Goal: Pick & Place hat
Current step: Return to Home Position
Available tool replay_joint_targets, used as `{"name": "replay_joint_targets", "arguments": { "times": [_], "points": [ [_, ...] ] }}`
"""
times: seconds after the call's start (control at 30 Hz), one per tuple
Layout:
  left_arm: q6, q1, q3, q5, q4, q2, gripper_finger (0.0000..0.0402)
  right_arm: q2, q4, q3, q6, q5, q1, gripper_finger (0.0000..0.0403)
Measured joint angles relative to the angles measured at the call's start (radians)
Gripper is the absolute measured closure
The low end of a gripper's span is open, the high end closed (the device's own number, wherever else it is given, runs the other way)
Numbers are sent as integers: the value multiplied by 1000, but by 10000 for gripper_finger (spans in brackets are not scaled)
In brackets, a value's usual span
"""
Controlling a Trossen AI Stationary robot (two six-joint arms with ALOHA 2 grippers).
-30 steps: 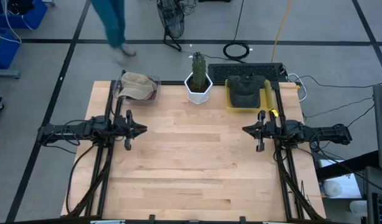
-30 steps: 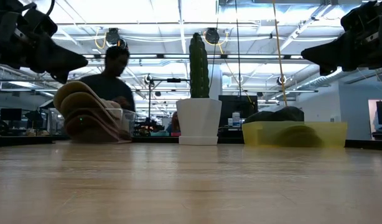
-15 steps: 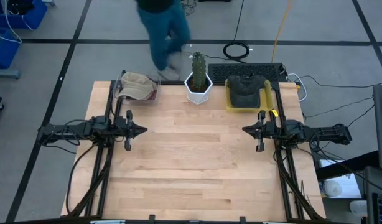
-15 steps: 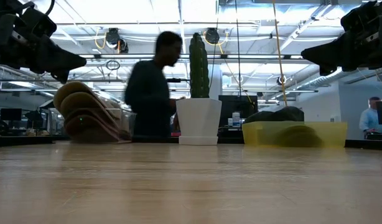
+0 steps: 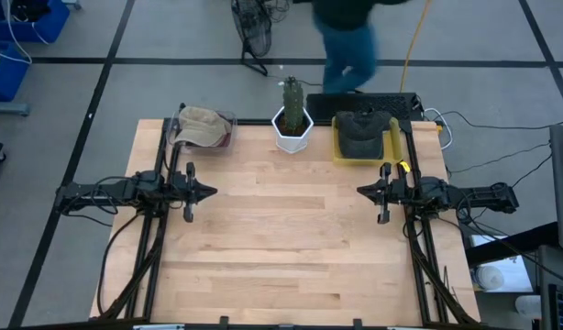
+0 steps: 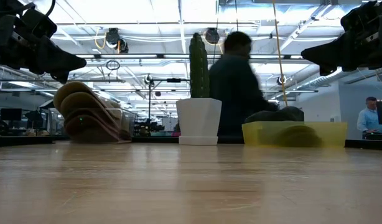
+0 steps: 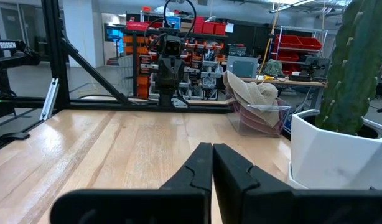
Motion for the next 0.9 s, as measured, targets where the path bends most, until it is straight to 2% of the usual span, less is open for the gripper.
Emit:
{"name": "replay_joint_targets", "arguments": {
  "times": [0.4,0.9],
  "points": [
    [-2,0,0,-2,-1,0,343,0,0,0,0,0,0,402],
    [1,0,0,-5,2,0,337,0,0,0,0,0,0,401]
  ]
}}
